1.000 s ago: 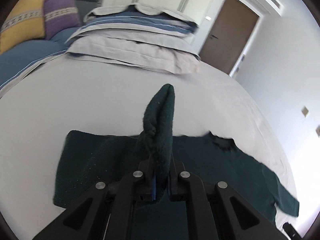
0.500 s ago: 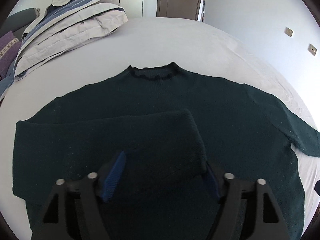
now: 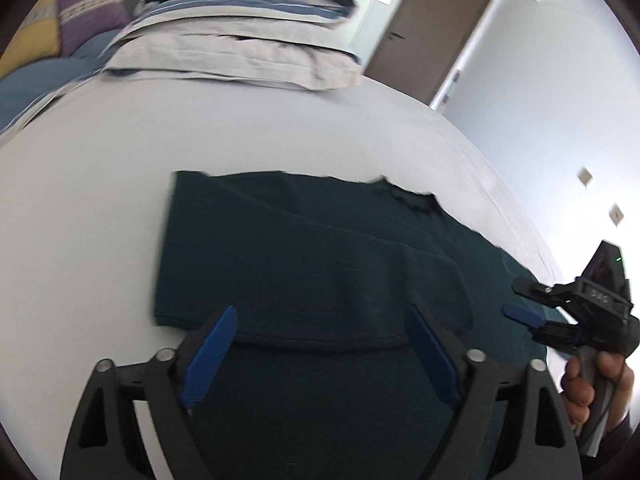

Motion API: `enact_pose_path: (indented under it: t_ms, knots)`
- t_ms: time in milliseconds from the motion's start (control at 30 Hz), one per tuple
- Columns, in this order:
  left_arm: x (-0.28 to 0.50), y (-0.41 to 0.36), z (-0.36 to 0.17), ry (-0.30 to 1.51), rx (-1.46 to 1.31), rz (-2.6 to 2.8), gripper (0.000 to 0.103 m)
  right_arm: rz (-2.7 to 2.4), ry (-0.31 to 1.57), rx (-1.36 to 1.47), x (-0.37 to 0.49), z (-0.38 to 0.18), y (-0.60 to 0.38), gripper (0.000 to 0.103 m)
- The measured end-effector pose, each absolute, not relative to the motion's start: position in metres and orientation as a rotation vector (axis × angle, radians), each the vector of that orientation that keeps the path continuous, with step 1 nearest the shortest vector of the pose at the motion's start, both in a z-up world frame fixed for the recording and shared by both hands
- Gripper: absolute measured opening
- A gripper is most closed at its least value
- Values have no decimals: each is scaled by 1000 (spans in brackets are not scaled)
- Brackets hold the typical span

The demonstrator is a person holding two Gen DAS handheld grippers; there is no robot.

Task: Fold small clothes

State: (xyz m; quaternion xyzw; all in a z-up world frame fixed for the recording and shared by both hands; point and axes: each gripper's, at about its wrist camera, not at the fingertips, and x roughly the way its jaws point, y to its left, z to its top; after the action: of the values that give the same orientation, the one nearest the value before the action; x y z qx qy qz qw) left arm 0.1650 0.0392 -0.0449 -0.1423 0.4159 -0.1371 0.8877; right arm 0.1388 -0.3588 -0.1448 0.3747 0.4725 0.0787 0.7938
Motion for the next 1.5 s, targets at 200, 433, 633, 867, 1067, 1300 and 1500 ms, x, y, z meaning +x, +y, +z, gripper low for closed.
enact_pose_path:
  t_ms: [200,433,633,867,1067,1300,1500]
  knots:
    - [184,100,-49,857,-398,-213,65,128,1108,738,207,-177,-332,54]
    - [210,136,-51,840,-456,-163,64,116,1129,608,239,-189,-320,21]
    - [237,150,-57,862,-466,-128,64,126,1106,550,226,-185,-329,7]
    - [281,138,-68,925,-425,-121,62,114,1066,512,207,-168,-346,6]
    - [290,135,-75,953,-420,-121,59,65,1043,515,202,-166,-373,6]
    - [298,120,-79,973,-386,-128,57,8,1022,474,197,-161,-388,6]
    - [310,103,-84,1002,-334,-111,55,-30,1016,475,185,-165,-397,6]
